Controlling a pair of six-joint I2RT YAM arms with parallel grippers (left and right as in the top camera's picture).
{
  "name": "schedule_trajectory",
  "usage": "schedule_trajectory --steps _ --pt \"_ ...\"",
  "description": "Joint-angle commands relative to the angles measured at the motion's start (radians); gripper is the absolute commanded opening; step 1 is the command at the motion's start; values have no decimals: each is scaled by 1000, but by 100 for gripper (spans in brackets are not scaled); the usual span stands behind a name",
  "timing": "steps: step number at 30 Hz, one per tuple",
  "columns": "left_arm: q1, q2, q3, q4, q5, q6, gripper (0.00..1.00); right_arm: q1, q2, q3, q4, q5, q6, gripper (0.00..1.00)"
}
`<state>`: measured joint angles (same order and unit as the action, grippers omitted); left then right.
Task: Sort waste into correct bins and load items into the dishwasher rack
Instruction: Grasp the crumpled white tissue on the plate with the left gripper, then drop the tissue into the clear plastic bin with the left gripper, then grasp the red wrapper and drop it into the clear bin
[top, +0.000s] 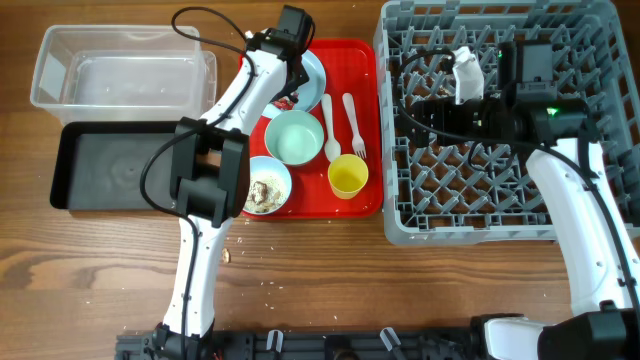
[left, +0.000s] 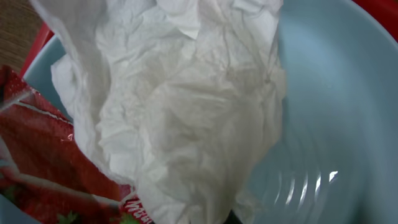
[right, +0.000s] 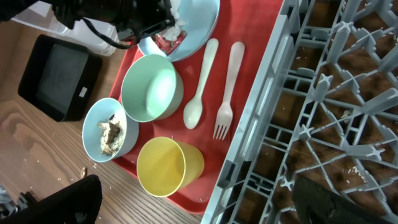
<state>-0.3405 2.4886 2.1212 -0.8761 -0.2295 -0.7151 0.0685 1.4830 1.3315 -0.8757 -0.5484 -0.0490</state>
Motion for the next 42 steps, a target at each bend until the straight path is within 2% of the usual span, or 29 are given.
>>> schedule_trajectory --steps 1,5,7,13,14,15,16,17,19,20,25,28,30,34,38,42 --pt "35 -112 56 -47 46 88 4 -3 10 16 -1 10 8 100" --pt "135 -323 70 -110 37 136 4 -3 10 16 -1 10 8 100" --pt "203 -370 69 -143 38 136 4 -3 10 16 -1 10 8 100" --pt "377 -307 49 -183 72 135 4 -3 10 16 1 10 8 100" --pt "389 -280 49 -183 80 135 13 -3 10 16 1 10 8 100" --pt "394 -251 49 -180 80 135 43 -3 10 16 1 10 10 100" --pt "395 -224 49 -170 80 135 66 -3 10 16 0 10 21 100" --pt "395 -208 49 -163 84 135 81 -3 10 16 0 10 26 100" --pt "389 -199 49 -151 83 136 97 -3 10 16 0 10 26 100" --pt "386 -204 50 -145 83 136 100 -3 10 16 0 10 26 100" --pt "323 -310 72 -159 106 163 99 -3 10 16 0 21 25 100" --pt "218 -343 72 -240 106 161 91 -3 10 16 0 29 26 100" --pt "139 -328 56 -280 105 151 87 -3 10 16 0 29 26 100" --pt "37 -245 -24 -245 105 21 85 -3 10 16 -2 29 26 100" --pt "22 -137 -47 -170 105 -34 84 -3 10 16 -2 29 26 100" --pt "24 -71 -47 -98 105 -33 85 -3 10 16 -2 29 26 100"
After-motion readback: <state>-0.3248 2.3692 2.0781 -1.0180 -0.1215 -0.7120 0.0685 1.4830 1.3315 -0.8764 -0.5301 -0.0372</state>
